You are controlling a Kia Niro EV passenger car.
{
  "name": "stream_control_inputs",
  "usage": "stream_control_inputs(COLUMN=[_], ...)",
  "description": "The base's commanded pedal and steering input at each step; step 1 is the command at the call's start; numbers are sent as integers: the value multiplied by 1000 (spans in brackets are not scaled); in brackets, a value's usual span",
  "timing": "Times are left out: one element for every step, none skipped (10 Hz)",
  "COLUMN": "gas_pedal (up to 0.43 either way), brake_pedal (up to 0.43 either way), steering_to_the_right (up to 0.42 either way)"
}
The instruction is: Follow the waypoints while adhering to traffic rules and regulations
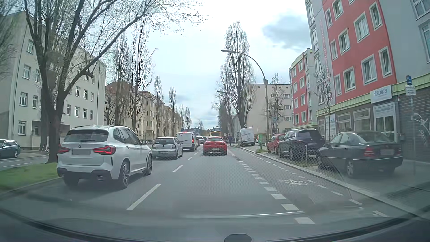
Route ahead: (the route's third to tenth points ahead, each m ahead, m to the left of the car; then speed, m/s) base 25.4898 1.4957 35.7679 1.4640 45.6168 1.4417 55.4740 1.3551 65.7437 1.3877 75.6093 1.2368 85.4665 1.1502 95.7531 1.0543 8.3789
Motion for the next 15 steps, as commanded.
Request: stream_control_inputs(gas_pedal=[79,79,79,79,79,79,79,79,79,79,79,79,79,79,79], brake_pedal=[0,0,0,0,0,0,0,0,0,0,0,0,0,0,0], steering_to_the_right=[-1,-1,-2,-3,-4,-5,-5,-5,-5,-5,-5,-5,-5,-5,-4])
